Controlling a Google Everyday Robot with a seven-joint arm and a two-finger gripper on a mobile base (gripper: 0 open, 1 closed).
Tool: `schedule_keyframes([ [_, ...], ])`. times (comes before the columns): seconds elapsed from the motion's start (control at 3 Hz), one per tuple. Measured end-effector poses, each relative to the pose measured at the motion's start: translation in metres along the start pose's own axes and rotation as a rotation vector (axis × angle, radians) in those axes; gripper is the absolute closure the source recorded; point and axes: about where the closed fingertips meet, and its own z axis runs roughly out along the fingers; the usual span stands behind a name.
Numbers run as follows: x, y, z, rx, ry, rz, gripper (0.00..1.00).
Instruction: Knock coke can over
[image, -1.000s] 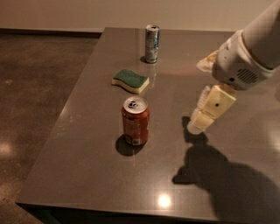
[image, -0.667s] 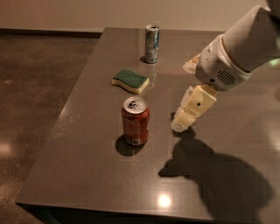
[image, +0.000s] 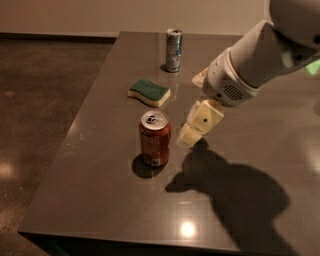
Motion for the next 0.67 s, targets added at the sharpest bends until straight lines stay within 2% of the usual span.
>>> schedule_keyframes([
  [0.67, -0.0093, -0.0025, 0.0225, -0.044, -0.055, 0.007, 0.0],
])
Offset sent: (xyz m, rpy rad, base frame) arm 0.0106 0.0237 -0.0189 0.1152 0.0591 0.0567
